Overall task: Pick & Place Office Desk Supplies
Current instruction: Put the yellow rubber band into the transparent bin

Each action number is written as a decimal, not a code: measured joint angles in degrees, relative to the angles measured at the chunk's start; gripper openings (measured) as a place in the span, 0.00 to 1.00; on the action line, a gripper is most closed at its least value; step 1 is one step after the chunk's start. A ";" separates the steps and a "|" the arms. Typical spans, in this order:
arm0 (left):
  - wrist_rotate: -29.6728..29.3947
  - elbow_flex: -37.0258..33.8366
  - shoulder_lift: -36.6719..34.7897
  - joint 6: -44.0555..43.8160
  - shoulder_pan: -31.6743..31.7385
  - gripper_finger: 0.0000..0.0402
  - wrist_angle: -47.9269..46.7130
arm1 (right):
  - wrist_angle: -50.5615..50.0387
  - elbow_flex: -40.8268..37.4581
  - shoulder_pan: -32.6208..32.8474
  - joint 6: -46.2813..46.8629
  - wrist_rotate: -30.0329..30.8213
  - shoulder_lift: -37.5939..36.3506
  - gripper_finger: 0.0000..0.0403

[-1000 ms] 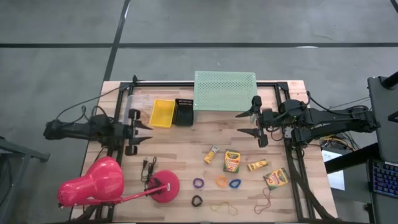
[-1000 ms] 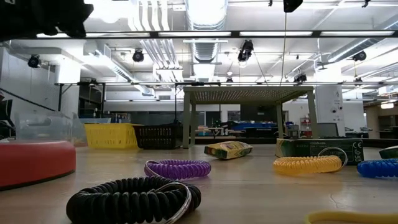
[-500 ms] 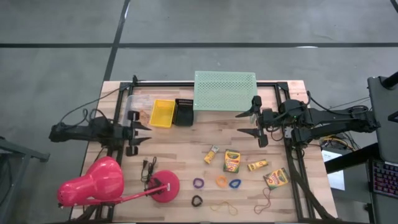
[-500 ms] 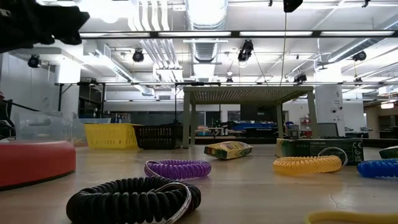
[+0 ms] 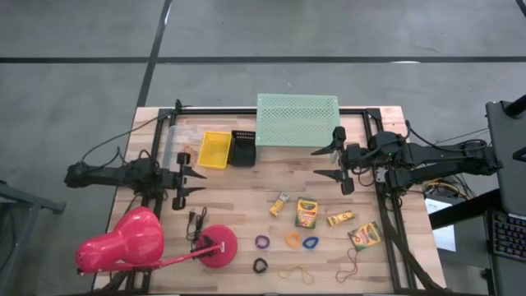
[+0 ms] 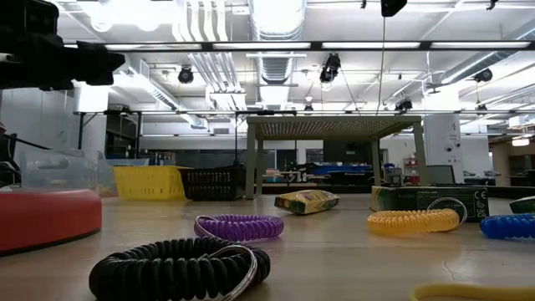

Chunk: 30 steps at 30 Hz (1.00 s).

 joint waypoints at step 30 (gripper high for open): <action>-0.04 -0.07 0.00 -0.01 -0.01 0.37 -0.63 | -0.02 0.01 0.00 0.00 0.01 0.00 0.59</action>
